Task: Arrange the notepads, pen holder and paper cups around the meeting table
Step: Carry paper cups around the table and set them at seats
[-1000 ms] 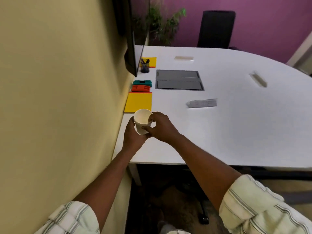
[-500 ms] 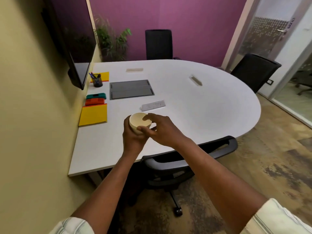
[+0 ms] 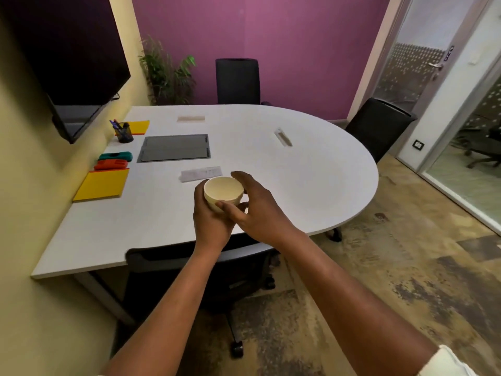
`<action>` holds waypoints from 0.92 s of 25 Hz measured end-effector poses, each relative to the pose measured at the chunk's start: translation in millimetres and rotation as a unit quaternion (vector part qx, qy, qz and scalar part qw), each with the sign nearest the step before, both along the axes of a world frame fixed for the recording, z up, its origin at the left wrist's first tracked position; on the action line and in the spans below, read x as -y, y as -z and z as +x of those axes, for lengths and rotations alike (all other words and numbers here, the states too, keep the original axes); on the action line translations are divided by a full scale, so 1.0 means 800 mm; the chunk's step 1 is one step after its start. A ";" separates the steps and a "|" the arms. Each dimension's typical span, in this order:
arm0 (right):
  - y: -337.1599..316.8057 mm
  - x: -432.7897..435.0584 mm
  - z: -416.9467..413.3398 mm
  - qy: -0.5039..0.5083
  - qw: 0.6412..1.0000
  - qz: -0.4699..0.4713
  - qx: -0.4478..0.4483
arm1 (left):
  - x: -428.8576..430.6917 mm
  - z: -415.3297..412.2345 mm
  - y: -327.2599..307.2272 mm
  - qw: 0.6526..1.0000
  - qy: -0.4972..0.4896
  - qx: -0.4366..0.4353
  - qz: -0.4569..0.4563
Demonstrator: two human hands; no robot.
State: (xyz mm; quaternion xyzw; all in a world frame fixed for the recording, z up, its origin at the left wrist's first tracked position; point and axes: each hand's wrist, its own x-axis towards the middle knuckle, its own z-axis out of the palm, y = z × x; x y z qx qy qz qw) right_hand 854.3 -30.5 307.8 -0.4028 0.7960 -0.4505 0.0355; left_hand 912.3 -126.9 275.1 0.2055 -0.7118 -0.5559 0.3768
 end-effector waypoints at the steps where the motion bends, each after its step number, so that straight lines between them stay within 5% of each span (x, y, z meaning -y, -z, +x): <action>1: 0.000 -0.019 -0.006 0.008 1.000 -0.001 0.008 | -0.019 -0.007 -0.002 1.000 0.006 -0.001 0.005; 6: 0.002 -0.100 -0.066 0.043 0.996 -0.040 0.062 | -0.098 -0.079 0.000 1.000 0.029 -0.001 0.009; 17: 0.060 -0.142 -0.323 0.069 0.993 0.009 0.096 | -0.157 -0.343 0.058 0.969 0.042 -0.063 0.235; 23: 0.081 -0.116 -0.431 0.044 0.996 0.007 0.074 | -0.142 -0.440 0.082 0.974 -0.006 -0.044 0.221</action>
